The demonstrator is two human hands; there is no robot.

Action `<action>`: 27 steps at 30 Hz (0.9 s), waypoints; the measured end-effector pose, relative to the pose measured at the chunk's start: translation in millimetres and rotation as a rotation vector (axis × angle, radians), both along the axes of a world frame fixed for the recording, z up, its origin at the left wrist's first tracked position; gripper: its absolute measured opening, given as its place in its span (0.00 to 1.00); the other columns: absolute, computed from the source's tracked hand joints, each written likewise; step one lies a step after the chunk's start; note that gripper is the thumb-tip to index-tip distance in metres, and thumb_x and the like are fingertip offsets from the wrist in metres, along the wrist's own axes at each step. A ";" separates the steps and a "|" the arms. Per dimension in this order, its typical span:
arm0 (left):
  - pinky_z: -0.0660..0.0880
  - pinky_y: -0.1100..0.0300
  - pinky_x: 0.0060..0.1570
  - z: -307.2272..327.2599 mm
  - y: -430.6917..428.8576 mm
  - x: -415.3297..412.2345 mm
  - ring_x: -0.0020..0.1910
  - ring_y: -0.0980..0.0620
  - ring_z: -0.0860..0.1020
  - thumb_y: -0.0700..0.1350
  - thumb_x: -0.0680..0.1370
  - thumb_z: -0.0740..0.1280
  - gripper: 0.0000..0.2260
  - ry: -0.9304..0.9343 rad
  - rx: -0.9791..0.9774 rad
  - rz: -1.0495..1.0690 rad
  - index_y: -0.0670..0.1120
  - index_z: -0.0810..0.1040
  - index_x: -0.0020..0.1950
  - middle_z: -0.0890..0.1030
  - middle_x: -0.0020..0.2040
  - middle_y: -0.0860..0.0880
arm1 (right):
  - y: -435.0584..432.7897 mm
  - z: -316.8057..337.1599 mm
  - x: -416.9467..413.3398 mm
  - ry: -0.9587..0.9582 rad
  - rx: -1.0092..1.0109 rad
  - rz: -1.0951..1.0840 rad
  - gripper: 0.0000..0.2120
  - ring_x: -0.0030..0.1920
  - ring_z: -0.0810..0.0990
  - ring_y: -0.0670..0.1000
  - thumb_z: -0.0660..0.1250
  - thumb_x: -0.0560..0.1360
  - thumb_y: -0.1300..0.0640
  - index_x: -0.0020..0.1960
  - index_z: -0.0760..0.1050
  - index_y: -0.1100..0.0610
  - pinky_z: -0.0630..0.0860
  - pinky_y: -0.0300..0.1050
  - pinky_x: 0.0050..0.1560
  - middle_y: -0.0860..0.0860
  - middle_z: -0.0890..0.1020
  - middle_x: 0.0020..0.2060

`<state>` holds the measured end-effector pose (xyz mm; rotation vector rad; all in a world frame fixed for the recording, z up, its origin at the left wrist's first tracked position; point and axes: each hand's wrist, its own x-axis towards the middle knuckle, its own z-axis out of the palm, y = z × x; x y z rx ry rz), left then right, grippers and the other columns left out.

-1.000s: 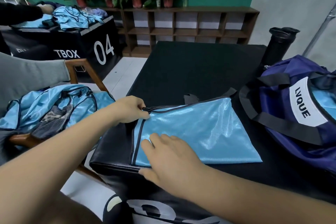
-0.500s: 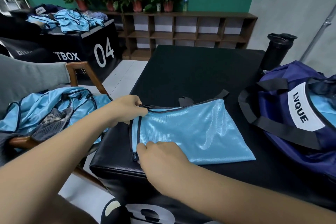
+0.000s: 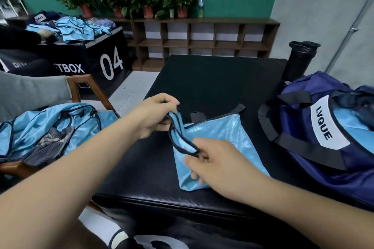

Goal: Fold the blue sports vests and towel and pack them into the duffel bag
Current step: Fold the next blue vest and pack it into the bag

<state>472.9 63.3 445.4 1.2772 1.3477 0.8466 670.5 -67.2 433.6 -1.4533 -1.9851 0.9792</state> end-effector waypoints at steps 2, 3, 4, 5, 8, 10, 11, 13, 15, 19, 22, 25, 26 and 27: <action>0.76 0.63 0.30 -0.9 -2.3 18.2 0.30 0.52 0.70 0.36 0.79 0.67 0.09 -0.017 0.024 -0.007 0.47 0.83 0.54 0.74 0.37 0.49 | -0.3 2.4 16.7 0.053 -0.099 -0.026 0.13 0.34 0.85 0.44 0.68 0.82 0.54 0.43 0.72 0.60 0.80 0.41 0.37 0.58 0.85 0.40; 0.77 0.63 0.30 -1.6 -3.3 27.0 0.30 0.52 0.71 0.36 0.79 0.67 0.08 -0.025 0.033 -0.012 0.46 0.83 0.55 0.74 0.36 0.49 | -0.7 4.2 24.0 0.049 -0.140 -0.031 0.13 0.35 0.86 0.45 0.68 0.82 0.54 0.43 0.72 0.60 0.78 0.38 0.36 0.58 0.86 0.40; 0.77 0.62 0.30 -2.2 -4.1 35.2 0.29 0.52 0.73 0.36 0.80 0.68 0.08 -0.028 0.040 -0.013 0.44 0.84 0.56 0.75 0.35 0.49 | -0.5 4.4 31.0 0.027 -0.167 -0.029 0.13 0.36 0.87 0.48 0.68 0.82 0.54 0.44 0.72 0.61 0.77 0.38 0.36 0.56 0.87 0.40; 0.78 0.62 0.31 -3.5 -4.4 42.9 0.28 0.52 0.74 0.37 0.80 0.69 0.08 -0.028 0.046 -0.009 0.44 0.84 0.57 0.76 0.35 0.49 | -0.3 3.2 37.6 0.000 -0.188 -0.024 0.13 0.37 0.88 0.50 0.67 0.82 0.54 0.45 0.72 0.63 0.77 0.40 0.37 0.55 0.87 0.40; 0.82 0.58 0.35 -8.6 -5.1 63.5 0.29 0.51 0.79 0.37 0.79 0.71 0.11 -0.030 0.058 -0.011 0.48 0.84 0.59 0.80 0.39 0.47 | -1.7 -0.9 54.0 -0.044 -0.247 -0.023 0.14 0.38 0.88 0.54 0.66 0.82 0.55 0.50 0.72 0.68 0.79 0.47 0.38 0.53 0.88 0.40; 0.84 0.55 0.37 -12.3 -6.0 75.2 0.29 0.50 0.81 0.36 0.80 0.72 0.11 -0.042 0.053 -0.024 0.48 0.83 0.60 0.81 0.40 0.46 | -4.1 -1.8 61.6 -0.051 -0.273 -0.021 0.10 0.39 0.88 0.54 0.66 0.82 0.56 0.48 0.75 0.64 0.79 0.46 0.37 0.53 0.88 0.40; 0.84 0.55 0.37 -14.4 -6.4 80.5 0.30 0.49 0.82 0.36 0.80 0.72 0.11 -0.044 0.050 -0.029 0.48 0.83 0.60 0.80 0.40 0.46 | -5.1 -1.4 64.6 -0.055 -0.285 -0.023 0.09 0.39 0.88 0.54 0.66 0.82 0.56 0.47 0.75 0.62 0.79 0.46 0.37 0.53 0.88 0.39; 0.85 0.54 0.38 -18.7 -6.6 89.9 0.31 0.47 0.84 0.36 0.80 0.72 0.11 -0.041 0.049 -0.041 0.48 0.82 0.60 0.80 0.40 0.45 | -5.5 -2.5 70.9 -0.066 -0.311 -0.038 0.10 0.38 0.88 0.54 0.66 0.83 0.57 0.48 0.75 0.63 0.79 0.46 0.36 0.53 0.88 0.39; 0.86 0.52 0.40 -23.4 -6.4 97.2 0.34 0.45 0.86 0.37 0.81 0.72 0.11 -0.025 0.049 -0.060 0.49 0.81 0.61 0.81 0.40 0.45 | -5.6 -6.2 76.9 -0.053 -0.356 -0.069 0.12 0.36 0.88 0.55 0.66 0.83 0.57 0.50 0.74 0.67 0.80 0.48 0.36 0.54 0.88 0.39; 0.87 0.49 0.42 -30.9 -8.6 106.9 0.40 0.42 0.88 0.40 0.80 0.73 0.15 0.018 0.029 -0.097 0.52 0.76 0.64 0.83 0.47 0.42 | -10.7 -14.2 88.9 -0.014 -0.452 -0.135 0.11 0.35 0.88 0.60 0.65 0.82 0.57 0.49 0.75 0.66 0.82 0.50 0.36 0.57 0.88 0.39; 0.87 0.47 0.44 -32.9 -10.8 110.3 0.44 0.46 0.89 0.43 0.79 0.75 0.23 0.042 0.027 -0.145 0.55 0.70 0.70 0.82 0.53 0.43 | -12.5 -15.6 101.8 -0.014 -0.498 -0.179 0.14 0.34 0.87 0.61 0.64 0.83 0.55 0.47 0.77 0.66 0.81 0.49 0.34 0.60 0.87 0.38; 0.87 0.47 0.47 -29.6 -16.6 107.3 0.49 0.50 0.88 0.46 0.79 0.75 0.27 0.056 0.065 -0.222 0.59 0.67 0.73 0.83 0.56 0.46 | -18.9 -11.7 111.2 -0.100 -0.527 -0.153 0.18 0.31 0.85 0.59 0.63 0.83 0.51 0.41 0.77 0.62 0.78 0.45 0.30 0.60 0.87 0.35; 0.87 0.48 0.50 -27.3 -19.9 105.1 0.51 0.51 0.88 0.46 0.80 0.75 0.27 0.055 0.094 -0.251 0.60 0.67 0.74 0.83 0.57 0.48 | -22.4 -11.2 113.2 -0.159 -0.503 -0.129 0.19 0.30 0.84 0.57 0.62 0.83 0.49 0.39 0.76 0.61 0.77 0.45 0.29 0.58 0.86 0.33; 0.86 0.48 0.52 -24.7 -23.0 102.1 0.52 0.52 0.87 0.46 0.80 0.74 0.27 0.052 0.130 -0.278 0.60 0.67 0.75 0.83 0.57 0.51 | -25.9 -11.4 114.9 -0.230 -0.445 -0.108 0.20 0.28 0.83 0.54 0.62 0.83 0.47 0.38 0.74 0.60 0.76 0.44 0.29 0.55 0.86 0.31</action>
